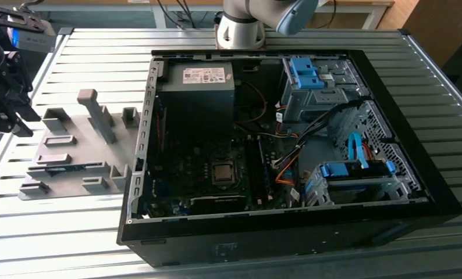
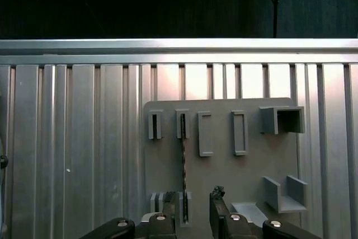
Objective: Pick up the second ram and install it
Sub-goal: 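Pick up the second ram and move it above second insertion slot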
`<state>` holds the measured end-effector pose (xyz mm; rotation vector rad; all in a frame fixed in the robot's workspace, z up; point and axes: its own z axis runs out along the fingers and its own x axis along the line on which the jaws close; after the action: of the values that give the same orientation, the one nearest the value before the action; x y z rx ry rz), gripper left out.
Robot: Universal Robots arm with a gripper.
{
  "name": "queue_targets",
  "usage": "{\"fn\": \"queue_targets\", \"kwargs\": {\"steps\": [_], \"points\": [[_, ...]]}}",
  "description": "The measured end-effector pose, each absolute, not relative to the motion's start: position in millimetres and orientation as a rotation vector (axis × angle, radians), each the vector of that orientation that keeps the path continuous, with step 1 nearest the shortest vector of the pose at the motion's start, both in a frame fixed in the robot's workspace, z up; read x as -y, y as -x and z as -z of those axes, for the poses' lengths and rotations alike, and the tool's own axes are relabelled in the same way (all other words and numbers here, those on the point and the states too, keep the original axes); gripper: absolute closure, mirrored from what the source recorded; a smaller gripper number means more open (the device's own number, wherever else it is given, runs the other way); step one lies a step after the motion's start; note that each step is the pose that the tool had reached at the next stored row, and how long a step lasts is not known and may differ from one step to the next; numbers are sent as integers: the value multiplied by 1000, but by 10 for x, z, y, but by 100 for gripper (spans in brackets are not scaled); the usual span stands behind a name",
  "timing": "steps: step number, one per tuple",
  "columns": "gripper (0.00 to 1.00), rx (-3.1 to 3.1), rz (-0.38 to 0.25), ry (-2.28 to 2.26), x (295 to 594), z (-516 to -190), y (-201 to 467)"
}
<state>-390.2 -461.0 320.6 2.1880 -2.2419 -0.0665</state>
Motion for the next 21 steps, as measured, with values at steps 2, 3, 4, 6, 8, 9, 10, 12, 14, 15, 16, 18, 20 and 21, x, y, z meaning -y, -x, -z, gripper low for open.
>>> {"fn": "queue_targets", "kwargs": {"steps": [2, 3, 4, 6, 8, 9, 10, 12, 14, 15, 16, 18, 20, 21], "points": [[63, 2242, 66, -2188, 4610, -3180, 3902], [63, 2242, 67, -2188, 4610, -3162, 3902], [63, 2242, 66, -2188, 4611, -3144, 3903], [63, 2243, 66, -2187, 4614, -3108, 3903], [63, 2245, 64, -2187, 4615, -3073, 3902], [63, 2247, 61, -2188, 4615, -3059, 3902], [63, 2248, 57, -2190, 4615, -3047, 3903], [63, 2250, 53, -2191, 4615, -3025, 3904], [63, 2251, 51, -2192, 4619, -2993, 3910], [63, 2251, 51, -2192, 4620, -2976, 3912], [63, 2251, 51, -2192, 4623, -2956, 3915], [63, 2251, 51, -2192, 4626, -2920, 3919], [63, 2251, 51, -2193, 4627, -2897, 3920], [63, 2251, 51, -2193, 4627, -2897, 3920]]}}
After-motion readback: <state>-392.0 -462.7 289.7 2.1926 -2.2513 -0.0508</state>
